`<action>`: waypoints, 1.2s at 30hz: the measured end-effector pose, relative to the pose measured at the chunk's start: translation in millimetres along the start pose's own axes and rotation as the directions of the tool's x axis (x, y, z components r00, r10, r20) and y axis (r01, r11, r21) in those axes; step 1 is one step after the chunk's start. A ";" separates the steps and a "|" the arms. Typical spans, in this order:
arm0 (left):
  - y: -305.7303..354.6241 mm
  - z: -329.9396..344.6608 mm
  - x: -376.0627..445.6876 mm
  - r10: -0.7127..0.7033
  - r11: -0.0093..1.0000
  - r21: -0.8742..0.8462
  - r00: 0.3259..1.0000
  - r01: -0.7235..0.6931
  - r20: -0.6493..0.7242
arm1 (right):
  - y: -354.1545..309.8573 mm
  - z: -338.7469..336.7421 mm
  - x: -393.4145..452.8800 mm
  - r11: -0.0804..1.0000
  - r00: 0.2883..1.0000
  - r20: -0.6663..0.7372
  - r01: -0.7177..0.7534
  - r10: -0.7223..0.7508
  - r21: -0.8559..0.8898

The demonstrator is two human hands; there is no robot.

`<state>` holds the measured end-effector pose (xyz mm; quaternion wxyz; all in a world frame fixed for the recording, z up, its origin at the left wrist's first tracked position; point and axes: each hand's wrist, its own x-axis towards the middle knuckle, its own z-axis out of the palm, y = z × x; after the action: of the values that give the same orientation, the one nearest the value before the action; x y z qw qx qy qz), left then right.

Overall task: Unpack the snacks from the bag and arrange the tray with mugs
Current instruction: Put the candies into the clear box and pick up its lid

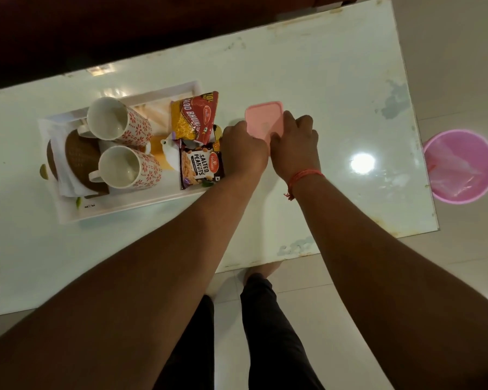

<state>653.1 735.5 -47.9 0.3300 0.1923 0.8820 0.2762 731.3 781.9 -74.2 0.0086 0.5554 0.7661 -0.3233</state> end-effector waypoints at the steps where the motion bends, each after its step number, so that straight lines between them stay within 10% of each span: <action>1: 0.8 0.6 0.5 -0.008 1.000 0.021 1.000 0.008 0.010 | 0.0 1.3 1.8 1.000 1.000 0.015 -0.006 0.006 0.029; 11: -1.7 11.0 -4.4 0.098 0.965 0.246 0.995 -0.095 -0.002 | 9.4 2.1 8.6 0.999 0.997 0.083 0.001 0.002 -0.038; 18: -24.8 9.1 -5.3 0.306 0.765 0.544 0.938 -0.345 0.165 | 6.9 5.8 1.7 0.995 0.992 0.126 -0.011 0.024 -0.103; 36: -14.5 4.6 3.0 0.238 0.683 0.644 0.939 -0.345 0.250 | -0.9 -11.6 11.1 0.965 0.966 0.245 -0.013 0.079 -0.261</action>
<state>651.9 727.6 -61.1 0.2519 0.4571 0.8525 -0.0309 730.3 797.0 -68.7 0.1857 0.5215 0.7810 -0.2892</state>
